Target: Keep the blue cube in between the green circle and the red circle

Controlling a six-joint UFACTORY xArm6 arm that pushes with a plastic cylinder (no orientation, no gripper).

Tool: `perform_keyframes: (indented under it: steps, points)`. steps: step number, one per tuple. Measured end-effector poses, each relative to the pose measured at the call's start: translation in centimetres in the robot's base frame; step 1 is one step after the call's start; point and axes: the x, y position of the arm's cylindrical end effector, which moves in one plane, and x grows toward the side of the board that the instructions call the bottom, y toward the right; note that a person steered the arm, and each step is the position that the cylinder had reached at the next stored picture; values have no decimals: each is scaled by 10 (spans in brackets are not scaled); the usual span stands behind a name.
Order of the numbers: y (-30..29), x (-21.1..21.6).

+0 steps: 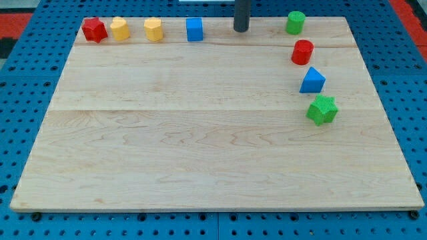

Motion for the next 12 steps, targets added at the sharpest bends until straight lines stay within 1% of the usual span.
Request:
perform_keyframes:
  steps: [1,2,3,4,5,6,7,9,10,11,12]
  points:
    - [-36,-15]
    - [-106,-15]
    - [-140,7]
    - [-142,27]
    - [-142,31]
    - [-142,5]
    - [-110,-9]
    - [-50,45]
    - [-50,74]
    - [-84,80]
    - [-87,131]
